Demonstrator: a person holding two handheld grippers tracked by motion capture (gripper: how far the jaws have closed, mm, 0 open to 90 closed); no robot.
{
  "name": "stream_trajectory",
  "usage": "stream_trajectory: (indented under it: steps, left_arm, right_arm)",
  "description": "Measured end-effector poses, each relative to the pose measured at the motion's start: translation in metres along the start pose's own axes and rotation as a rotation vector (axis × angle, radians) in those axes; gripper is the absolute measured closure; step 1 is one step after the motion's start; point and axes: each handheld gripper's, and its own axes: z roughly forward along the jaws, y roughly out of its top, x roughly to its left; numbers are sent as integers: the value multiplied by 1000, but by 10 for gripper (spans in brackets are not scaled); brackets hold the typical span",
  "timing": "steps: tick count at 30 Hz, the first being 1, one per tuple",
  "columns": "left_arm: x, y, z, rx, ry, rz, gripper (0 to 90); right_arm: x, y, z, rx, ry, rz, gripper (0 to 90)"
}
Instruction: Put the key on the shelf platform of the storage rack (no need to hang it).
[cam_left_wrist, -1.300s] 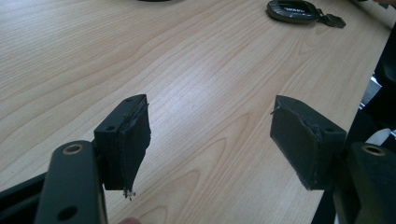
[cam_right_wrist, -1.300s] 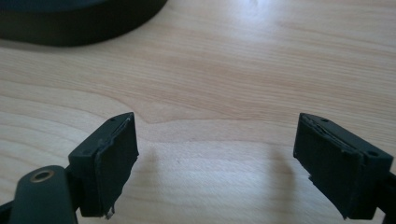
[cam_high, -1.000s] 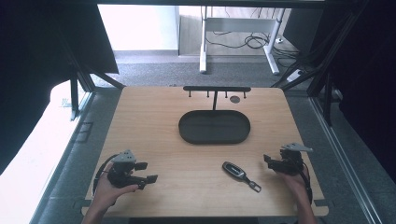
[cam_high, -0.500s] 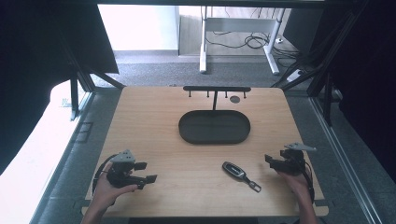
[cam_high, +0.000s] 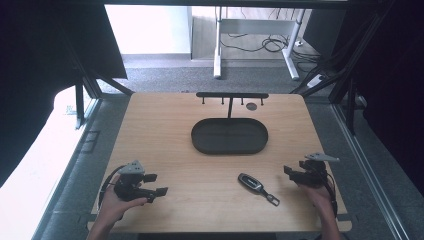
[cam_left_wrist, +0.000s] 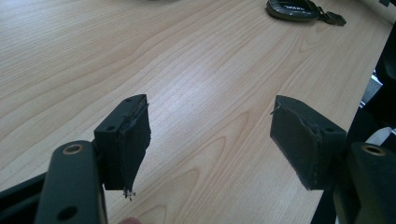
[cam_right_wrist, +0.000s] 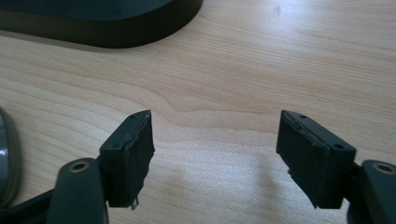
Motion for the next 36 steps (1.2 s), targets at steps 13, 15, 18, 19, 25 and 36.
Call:
stream_trajectory:
  steps: [13,15,18,19,25,36]
  left_arm:
    - [2,0,-1,-2,10,-14,291]
    - [2,1,-3,-6,14,-16,291]
    - [0,2,-5,-17,13,-16,291]
    - [-1,3,-5,-19,8,-12,291]
    - [-4,4,-2,-7,2,5,291]
    - [-3,4,-5,-16,6,-1,291]
  right_arm:
    - [10,14,-23,-33,41,-61,350]
    - [12,17,-28,-40,48,-76,350]
    - [17,23,-35,-41,58,-93,351]
    - [18,24,-37,-33,60,-102,351]
    - [27,41,-51,11,78,-158,355]
    - [46,65,-59,102,121,-209,358]
